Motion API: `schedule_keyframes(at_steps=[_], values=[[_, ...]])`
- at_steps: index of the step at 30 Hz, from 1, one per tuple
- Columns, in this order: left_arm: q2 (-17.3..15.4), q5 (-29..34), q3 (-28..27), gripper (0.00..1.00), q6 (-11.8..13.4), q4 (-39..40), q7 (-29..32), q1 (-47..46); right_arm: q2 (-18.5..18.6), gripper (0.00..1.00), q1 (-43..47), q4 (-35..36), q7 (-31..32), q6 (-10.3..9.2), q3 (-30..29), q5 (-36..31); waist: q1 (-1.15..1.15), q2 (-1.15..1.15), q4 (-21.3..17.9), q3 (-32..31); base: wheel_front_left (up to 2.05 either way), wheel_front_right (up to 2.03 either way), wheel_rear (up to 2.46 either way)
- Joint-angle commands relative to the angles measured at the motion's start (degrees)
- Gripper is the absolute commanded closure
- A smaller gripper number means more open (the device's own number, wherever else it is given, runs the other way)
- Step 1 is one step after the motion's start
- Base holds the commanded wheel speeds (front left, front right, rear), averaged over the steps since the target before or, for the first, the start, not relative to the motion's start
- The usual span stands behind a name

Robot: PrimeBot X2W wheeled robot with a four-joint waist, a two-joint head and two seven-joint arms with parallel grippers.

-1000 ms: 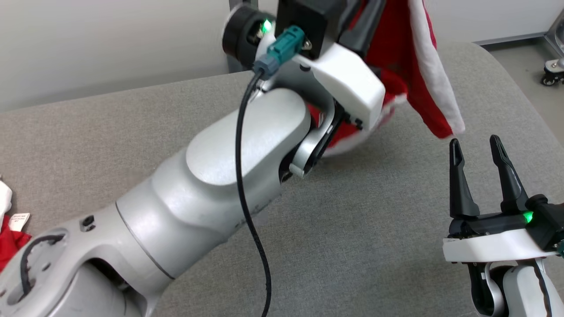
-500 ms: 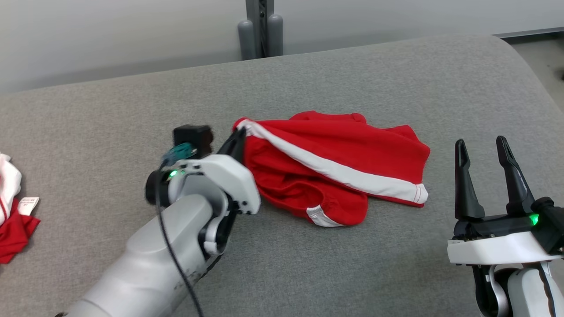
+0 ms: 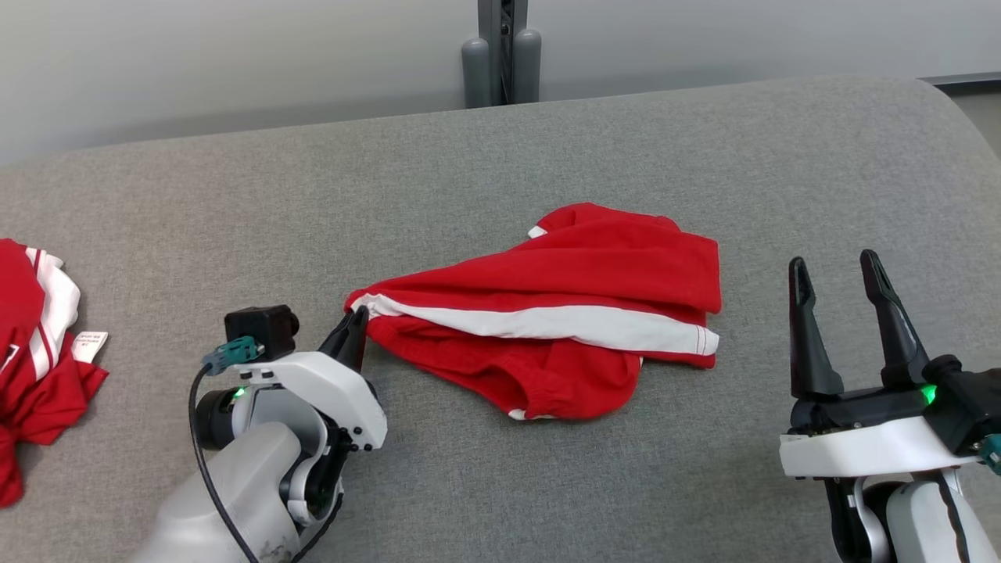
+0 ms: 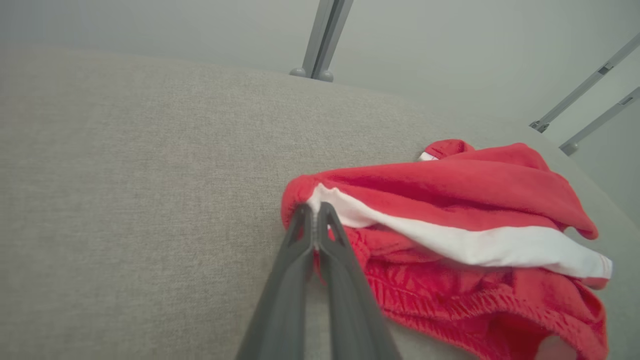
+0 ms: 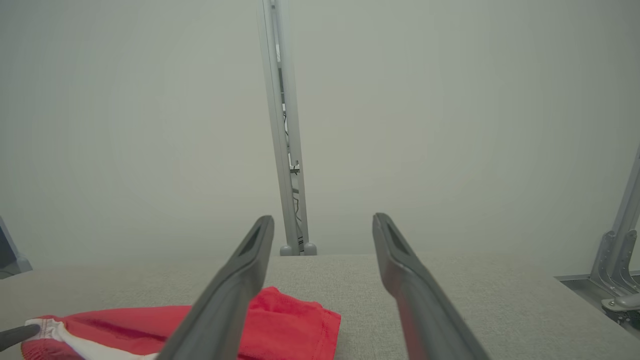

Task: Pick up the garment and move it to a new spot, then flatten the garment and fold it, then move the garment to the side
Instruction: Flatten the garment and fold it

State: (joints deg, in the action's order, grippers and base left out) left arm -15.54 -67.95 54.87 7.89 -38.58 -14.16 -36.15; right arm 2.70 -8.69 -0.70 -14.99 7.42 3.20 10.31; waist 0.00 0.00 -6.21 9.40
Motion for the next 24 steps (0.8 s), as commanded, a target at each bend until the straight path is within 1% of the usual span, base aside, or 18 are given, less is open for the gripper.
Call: schedule_keyframes(at_steps=[1, 3, 6, 8, 9, 10, 13, 14, 17, 18, 20, 23, 24], values=[[-0.7, -0.1, -0.5, 0.00, -0.1, -0.5, -0.3, 0.7, 0.4, 0.00, 0.8, -0.2, -0.3, 0.14, 0.2, 0.0, 0.00, 0.00, 0.1, -0.1, 0.00, 0.00, 0.00], [-0.7, 0.3, -1.1, 0.00, -0.8, -0.2, -0.6, 1.0, 0.4, 0.00, 0.8, -0.4, -0.3, 0.14, 0.2, -0.1, 0.00, 0.00, 0.3, -0.2, 0.00, 0.00, 0.00], [-1.1, 1.2, -2.2, 0.00, -1.0, 0.3, -0.9, 2.1, 0.4, 0.00, 0.9, -0.9, -0.3, 0.14, 0.7, -0.1, 0.00, 0.00, 0.5, -0.4, 0.00, 0.00, 0.00], [-1.7, 2.4, -3.8, 0.00, -0.8, 1.2, -1.0, 2.8, 0.4, 0.00, 0.9, -1.2, -0.3, 0.14, 1.4, 0.1, 0.00, 0.00, 0.6, -0.7, 0.00, 0.00, 0.00], [-1.8, 3.2, -5.5, 0.00, -0.5, 2.3, -1.0, 3.1, 0.4, 0.00, 1.0, -1.3, -0.3, 0.14, 1.6, 0.2, 0.00, 0.00, 0.6, -1.0, 0.00, 0.00, 0.00], [-1.8, 3.2, -5.5, 0.00, -0.5, 2.3, -1.0, 3.1, 0.4, 0.00, 1.0, -1.3, -0.3, 0.14, 1.6, 0.2, 0.00, 0.00, 0.6, -1.0, 0.00, 0.00, 0.00], [-2.0, 7.1, -12.0, 0.00, 0.3, 6.6, -1.0, 6.6, 0.4, 0.00, 1.3, -1.8, -0.3, 0.14, 2.3, 0.8, 0.00, 0.00, 0.9, -1.9, 0.00, 0.00, 0.00], [-2.1, 9.4, -14.3, 0.00, 0.2, 8.7, -1.0, 8.0, 0.4, 0.00, 1.5, -1.9, -0.3, 0.14, 2.5, 1.0, 0.00, 0.00, 1.0, -2.3, 0.00, 0.00, 0.00], [-1.1, 16.4, -22.2, 0.00, 1.5, 15.5, -1.0, 12.6, 0.4, 0.00, 1.9, -2.3, -0.3, 0.14, 3.1, 1.4, 0.00, 0.00, 1.3, -3.3, 0.00, 0.00, 0.00], [-0.5, 18.7, -24.8, 0.00, 2.0, 17.3, -1.0, 14.4, 0.4, 0.00, 2.1, -2.4, -0.3, 0.14, 3.3, 1.6, 0.00, 0.00, 1.4, -3.7, 0.00, 0.00, 0.00], [1.0, 23.5, -29.1, 0.00, 2.0, 21.2, -1.0, 18.1, 0.4, 0.00, 2.4, -2.5, -0.3, 0.14, 3.7, 1.8, 0.00, 0.00, 1.3, -4.5, 0.00, 0.00, 0.00], [3.8, 30.6, -35.5, 0.00, 2.7, 26.1, -1.0, 22.7, 0.4, 0.00, 3.1, -2.6, -0.3, 0.14, 3.2, 2.3, 0.00, 0.00, 1.6, -5.5, 0.00, 0.00, 0.00], [6.2, 35.7, -39.7, 0.00, 3.0, 29.6, -1.0, 25.7, 0.3, 0.00, 3.8, -2.7, -0.3, 0.14, 3.0, 2.3, 0.00, 0.00, 1.7, -6.0, 0.00, 0.00, 0.00]])
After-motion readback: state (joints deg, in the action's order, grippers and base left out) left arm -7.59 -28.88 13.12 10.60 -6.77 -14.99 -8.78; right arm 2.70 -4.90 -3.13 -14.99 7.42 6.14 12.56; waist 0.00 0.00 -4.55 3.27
